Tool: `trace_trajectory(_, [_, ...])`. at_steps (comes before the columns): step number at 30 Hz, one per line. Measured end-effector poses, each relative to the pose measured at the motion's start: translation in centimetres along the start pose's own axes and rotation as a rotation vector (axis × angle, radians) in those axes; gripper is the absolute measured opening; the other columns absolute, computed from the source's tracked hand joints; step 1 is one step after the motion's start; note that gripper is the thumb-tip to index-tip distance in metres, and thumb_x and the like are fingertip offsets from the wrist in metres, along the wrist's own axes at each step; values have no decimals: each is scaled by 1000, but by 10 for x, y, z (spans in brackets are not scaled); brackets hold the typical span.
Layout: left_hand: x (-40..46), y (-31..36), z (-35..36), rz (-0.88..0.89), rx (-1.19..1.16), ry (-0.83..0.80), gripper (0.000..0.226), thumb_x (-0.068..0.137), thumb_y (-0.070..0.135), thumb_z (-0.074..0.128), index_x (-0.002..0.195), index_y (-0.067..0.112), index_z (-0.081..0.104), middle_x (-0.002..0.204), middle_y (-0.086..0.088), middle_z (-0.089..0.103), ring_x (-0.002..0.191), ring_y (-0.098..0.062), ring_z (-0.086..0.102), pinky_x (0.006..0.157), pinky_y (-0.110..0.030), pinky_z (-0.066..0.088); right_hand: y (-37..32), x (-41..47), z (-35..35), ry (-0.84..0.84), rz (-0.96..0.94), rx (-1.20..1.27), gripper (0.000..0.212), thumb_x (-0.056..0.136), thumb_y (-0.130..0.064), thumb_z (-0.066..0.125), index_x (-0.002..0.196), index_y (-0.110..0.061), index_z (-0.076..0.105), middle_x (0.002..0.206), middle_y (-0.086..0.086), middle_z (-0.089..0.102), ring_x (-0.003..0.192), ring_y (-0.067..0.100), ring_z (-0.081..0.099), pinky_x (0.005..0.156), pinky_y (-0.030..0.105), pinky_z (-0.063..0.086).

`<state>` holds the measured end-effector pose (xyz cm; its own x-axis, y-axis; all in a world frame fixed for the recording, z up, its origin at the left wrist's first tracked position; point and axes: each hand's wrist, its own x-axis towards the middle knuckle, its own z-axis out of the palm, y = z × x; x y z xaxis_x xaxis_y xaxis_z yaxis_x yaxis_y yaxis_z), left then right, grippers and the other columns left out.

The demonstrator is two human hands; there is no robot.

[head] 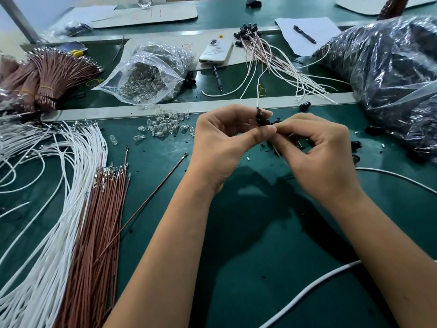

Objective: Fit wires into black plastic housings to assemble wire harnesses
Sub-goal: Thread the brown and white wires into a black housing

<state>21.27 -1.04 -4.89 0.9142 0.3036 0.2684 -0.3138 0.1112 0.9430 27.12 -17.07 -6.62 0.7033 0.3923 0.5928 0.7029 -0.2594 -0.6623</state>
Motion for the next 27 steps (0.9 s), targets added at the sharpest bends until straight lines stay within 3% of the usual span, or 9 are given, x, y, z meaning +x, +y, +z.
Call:
trace_trajectory(4, [1, 1, 3, 93, 85, -16, 26, 68, -13, 83, 83, 5, 73, 81, -5, 73, 74, -14, 66, 75, -26, 56, 2, 2, -4, 23, -51, -100, 9, 93, -20, 79, 95, -12, 82, 87, 5, 72, 82, 24, 66, 72, 37, 53])
trace_trajectory(8, [-1, 3, 7, 115, 68, -21, 31, 67, -17, 81, 91, -1, 72, 79, -9, 70, 74, -13, 67, 75, -23, 56, 1, 2, -6, 41, -60, -79, 7, 91, -11, 78, 97, -12, 82, 87, 4, 74, 80, 17, 69, 70, 29, 53])
trace_trajectory(21, [-2, 9, 9, 158, 58, -72, 33, 66, -17, 83, 91, 0, 71, 77, -11, 68, 73, -13, 66, 74, -24, 53, -1, 2, -6, 41, -106, -112, 17, 89, 1, 73, 100, -9, 82, 88, 3, 75, 81, 18, 69, 73, 26, 52])
trace_trajectory(27, [-2, 9, 7, 144, 55, -77, 30, 66, -13, 84, 84, 6, 71, 78, -9, 69, 73, -16, 65, 74, -27, 54, -1, 2, -9, 69, -153, -105, 7, 91, -12, 76, 94, -9, 82, 84, 3, 74, 76, 21, 67, 69, 32, 53])
